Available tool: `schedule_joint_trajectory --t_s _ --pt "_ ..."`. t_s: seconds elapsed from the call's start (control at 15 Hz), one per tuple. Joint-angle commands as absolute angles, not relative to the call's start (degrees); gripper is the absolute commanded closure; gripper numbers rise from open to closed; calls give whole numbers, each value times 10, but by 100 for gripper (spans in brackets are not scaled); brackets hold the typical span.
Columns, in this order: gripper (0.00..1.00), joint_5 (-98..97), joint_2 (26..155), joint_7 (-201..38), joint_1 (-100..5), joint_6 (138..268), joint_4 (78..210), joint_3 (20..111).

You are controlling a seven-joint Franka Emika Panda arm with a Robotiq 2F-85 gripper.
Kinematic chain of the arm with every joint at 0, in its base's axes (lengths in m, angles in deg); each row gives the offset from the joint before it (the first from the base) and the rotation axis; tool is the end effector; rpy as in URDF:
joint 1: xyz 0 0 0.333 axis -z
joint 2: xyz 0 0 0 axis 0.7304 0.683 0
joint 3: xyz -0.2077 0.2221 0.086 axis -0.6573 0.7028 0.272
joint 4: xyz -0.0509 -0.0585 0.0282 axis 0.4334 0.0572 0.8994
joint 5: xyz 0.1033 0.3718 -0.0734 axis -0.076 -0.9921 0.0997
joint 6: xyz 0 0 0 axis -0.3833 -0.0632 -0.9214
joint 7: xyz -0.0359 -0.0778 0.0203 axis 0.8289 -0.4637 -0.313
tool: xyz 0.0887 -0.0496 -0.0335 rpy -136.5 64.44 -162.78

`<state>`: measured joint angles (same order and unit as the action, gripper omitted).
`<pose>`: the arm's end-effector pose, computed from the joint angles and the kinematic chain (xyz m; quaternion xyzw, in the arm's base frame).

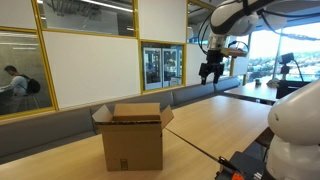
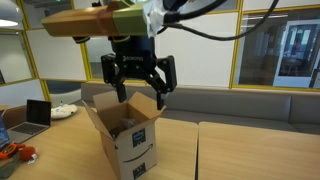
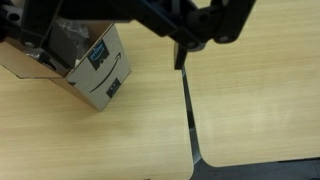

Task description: Pick up the plastics and put them in the box

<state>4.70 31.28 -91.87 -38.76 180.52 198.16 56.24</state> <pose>0.3158 -0.1391 0.5106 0.9940 -0.0850 0.0692 0.0031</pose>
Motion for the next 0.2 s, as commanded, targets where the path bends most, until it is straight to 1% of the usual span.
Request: schedule_joint_trajectory --t_s 0.0,0.13 --pt "0 42 314 -923 -380 1804 1980 568" --pt "0 42 314 -923 -380 1804 1981 568"
